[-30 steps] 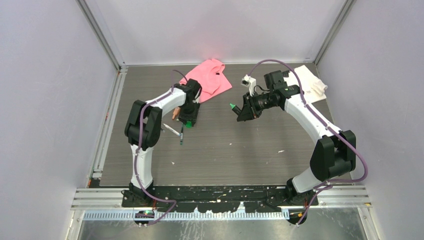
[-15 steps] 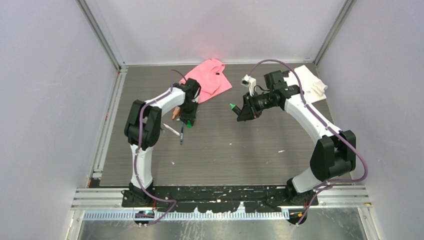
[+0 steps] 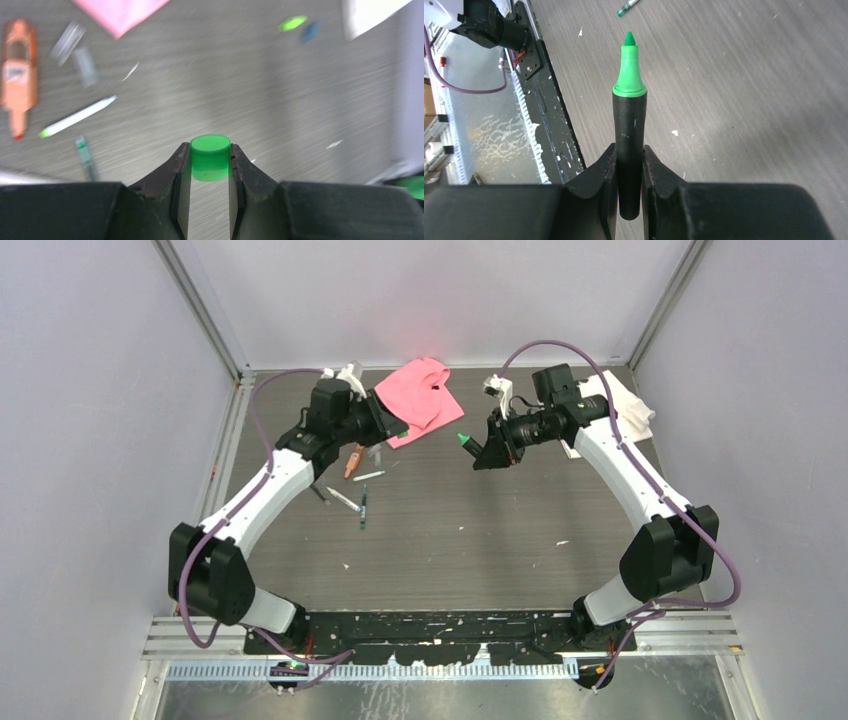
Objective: Insert the pens into the pen caps
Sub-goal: Insert the pen cap onto the pen.
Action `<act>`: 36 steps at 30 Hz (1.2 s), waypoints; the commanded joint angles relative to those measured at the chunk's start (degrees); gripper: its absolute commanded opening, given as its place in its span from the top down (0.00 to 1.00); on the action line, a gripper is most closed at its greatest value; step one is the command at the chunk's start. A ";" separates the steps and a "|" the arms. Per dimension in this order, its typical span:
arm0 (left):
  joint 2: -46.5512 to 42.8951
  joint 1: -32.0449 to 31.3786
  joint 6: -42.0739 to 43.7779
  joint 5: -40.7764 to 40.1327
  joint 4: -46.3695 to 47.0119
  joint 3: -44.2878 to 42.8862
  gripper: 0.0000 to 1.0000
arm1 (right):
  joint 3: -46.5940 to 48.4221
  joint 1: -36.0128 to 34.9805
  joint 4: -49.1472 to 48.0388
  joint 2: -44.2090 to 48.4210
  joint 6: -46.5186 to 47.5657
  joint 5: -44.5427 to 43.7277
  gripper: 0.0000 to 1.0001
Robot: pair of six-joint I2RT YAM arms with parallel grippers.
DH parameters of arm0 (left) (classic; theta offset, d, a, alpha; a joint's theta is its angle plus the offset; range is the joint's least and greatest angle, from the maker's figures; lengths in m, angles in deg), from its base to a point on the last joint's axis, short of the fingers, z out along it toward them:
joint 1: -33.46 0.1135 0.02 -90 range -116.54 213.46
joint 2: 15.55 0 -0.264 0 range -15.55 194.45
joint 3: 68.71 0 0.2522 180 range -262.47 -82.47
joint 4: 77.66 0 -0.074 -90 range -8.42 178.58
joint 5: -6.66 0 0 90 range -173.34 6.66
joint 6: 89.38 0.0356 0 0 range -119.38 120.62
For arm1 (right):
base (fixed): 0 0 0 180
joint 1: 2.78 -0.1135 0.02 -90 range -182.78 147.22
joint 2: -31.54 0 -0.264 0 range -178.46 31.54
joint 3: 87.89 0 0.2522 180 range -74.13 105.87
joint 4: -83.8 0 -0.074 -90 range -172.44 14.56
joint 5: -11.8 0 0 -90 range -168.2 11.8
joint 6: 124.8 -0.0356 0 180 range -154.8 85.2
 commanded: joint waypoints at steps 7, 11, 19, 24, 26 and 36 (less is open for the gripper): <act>-5.73 -0.23 -35.89 -2.27 28.30 8.67 0.99 | 8.47 -5.60 -6.78 -1.94 -7.58 -5.28 0.99; -7.10 -1.91 -38.22 -6.63 28.91 9.23 0.99 | 9.07 -9.18 -8.50 -2.72 -11.01 -7.50 0.99; -6.84 -2.97 -39.28 -6.56 29.62 9.38 0.99 | 8.12 -10.94 -12.57 -3.30 -16.80 -11.81 0.99; -6.28 -3.73 -38.30 -6.64 29.59 9.03 0.99 | 8.53 -11.02 -14.93 -3.82 -20.02 -12.14 0.99; -6.13 -3.86 -38.23 -6.44 29.56 9.16 0.99 | 8.42 -11.00 -15.40 -4.00 -20.80 -11.96 0.99; -4.61 -4.70 -36.37 -5.42 29.69 8.03 0.99 | 7.93 -10.99 -18.26 -4.75 -26.19 -11.04 0.99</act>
